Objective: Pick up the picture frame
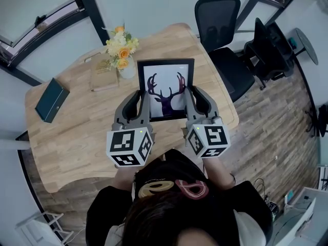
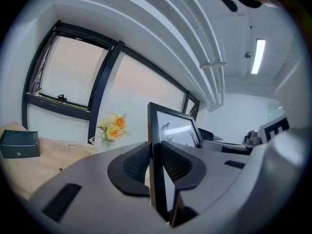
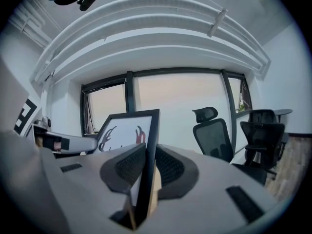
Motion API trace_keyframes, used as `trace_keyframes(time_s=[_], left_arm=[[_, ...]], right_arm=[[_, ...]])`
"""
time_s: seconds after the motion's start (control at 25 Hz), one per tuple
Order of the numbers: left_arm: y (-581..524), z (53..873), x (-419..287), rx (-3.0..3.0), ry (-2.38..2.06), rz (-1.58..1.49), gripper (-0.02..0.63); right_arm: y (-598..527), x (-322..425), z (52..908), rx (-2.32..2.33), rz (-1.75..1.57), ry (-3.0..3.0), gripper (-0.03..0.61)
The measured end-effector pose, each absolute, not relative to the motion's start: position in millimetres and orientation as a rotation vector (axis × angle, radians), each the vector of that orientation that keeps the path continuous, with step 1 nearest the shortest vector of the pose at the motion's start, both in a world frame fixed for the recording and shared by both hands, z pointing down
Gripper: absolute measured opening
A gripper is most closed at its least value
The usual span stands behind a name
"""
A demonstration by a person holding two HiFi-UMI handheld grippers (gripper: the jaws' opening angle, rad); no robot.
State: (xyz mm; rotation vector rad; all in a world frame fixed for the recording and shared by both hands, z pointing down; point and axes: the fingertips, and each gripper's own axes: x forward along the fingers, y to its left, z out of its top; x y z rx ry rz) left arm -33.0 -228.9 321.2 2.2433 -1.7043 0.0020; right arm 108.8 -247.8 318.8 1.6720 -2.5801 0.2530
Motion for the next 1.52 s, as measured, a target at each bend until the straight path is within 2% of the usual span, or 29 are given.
trace_keyframes(time_s=[1.52], left_arm=[[-220.2,321.0,-34.6,2.26,-1.696,0.01,0.081]], right_arm=[[-237.4,106.9,316.8,1.685,0.209,-2.571,0.071]])
